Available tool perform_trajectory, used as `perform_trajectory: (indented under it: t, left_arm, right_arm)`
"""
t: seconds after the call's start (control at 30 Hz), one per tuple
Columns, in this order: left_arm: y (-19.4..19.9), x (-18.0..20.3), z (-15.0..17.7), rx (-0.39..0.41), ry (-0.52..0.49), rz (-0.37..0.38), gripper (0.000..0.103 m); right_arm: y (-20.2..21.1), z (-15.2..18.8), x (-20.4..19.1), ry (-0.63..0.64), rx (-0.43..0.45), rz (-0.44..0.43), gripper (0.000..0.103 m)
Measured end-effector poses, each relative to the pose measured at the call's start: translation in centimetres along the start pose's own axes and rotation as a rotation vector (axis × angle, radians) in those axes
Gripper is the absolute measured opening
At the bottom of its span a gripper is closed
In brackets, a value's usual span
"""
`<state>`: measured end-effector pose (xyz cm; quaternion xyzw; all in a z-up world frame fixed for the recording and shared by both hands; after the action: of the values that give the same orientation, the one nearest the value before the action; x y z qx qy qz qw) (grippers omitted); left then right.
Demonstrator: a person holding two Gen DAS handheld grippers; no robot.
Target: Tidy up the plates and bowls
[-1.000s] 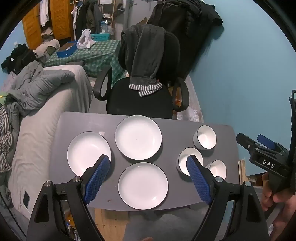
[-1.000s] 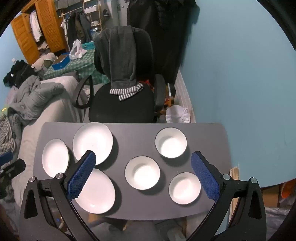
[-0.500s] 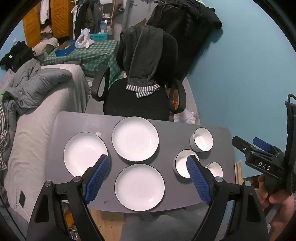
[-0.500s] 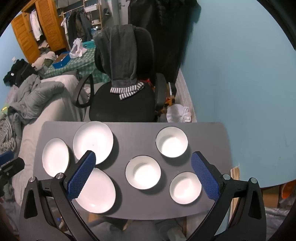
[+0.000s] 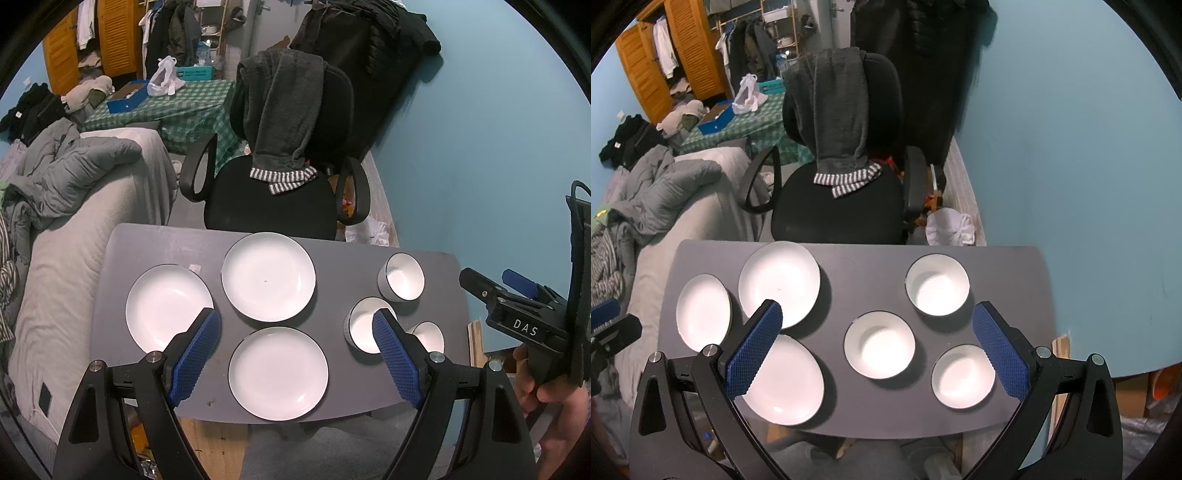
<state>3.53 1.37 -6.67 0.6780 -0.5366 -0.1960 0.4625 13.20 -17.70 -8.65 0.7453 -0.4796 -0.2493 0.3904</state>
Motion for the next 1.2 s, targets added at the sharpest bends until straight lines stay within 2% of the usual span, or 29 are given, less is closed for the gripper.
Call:
perform_trajectory:
  t: [1.2]
  left_arm:
    - [-0.32, 0.26, 0.48, -0.007, 0.005, 0.01, 0.086]
  right_arm:
    - [-0.11, 0.26, -0.3, 0.0, -0.005, 0.0, 0.102]
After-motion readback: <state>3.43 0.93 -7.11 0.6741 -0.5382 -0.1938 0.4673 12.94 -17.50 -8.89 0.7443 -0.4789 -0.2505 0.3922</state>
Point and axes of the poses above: each gripper's, at about its wrist camera, not at the fingertips, and y roughly against the way its jaws point, x to its right, z to its underside, the point moved 9 cm from there along -y, roughly the way its jaws point, and after that the axes turned 6 degrees about x, right-handed, at the moved point
